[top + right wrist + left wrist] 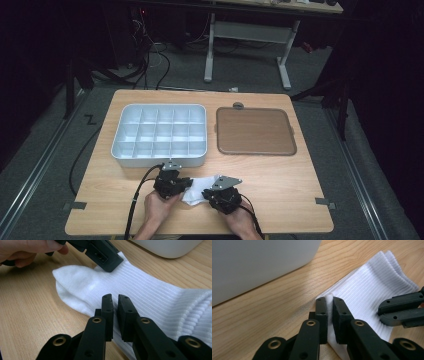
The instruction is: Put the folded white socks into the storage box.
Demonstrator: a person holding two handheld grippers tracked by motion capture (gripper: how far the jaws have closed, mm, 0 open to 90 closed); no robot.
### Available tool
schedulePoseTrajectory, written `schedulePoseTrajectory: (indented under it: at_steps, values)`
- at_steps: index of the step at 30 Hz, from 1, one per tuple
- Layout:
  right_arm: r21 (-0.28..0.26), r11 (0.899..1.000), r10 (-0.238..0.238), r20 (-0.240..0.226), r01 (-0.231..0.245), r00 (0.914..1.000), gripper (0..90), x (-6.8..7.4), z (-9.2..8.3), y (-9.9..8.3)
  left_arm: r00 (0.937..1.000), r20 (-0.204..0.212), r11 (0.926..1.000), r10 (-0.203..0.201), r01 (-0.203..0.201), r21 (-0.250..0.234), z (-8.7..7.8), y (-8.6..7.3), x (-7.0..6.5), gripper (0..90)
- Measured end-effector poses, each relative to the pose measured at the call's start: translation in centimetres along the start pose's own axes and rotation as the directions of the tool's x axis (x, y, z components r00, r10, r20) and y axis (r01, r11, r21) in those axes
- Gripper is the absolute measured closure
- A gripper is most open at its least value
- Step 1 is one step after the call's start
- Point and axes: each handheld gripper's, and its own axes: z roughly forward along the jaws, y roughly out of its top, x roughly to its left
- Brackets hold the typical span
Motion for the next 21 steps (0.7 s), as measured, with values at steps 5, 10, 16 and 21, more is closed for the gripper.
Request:
schedulePoseTrajectory:
  at_steps: [5, 10, 16, 21]
  values:
    - [0.001, 1.0, -0.005, -0.001, 0.005, 1.0, 83.8, 0.0, 0.0, 0.0, 0.9999, 0.013, 1.0, -0.003, 0.003, -0.006, -0.4, 0.2, -0.1, 85.0]
    - [0.006, 1.0, 0.0, -0.01, 0.0, 0.9999, 84.3, 0.1, 0.1, 0.1, 0.9997, 0.025, 0.9999, -0.004, 0.004, -0.009, -1.0, 0.5, -0.3, 85.3]
    - [0.004, 1.0, -0.01, -0.022, 0.01, 0.9997, 84.7, 0.4, 0.5, 0.4, 0.9991, 0.042, 0.9999, -0.004, 0.005, -0.015, -1.9, 1.0, -0.4, 85.5]
    - [0.013, 1.0, -0.025, -0.028, 0.025, 0.9993, 84.8, 0.7, 0.7, 0.8, 0.9984, 0.056, 0.9996, -0.013, 0.014, -0.023, -2.6, 1.3, -0.5, 85.5]
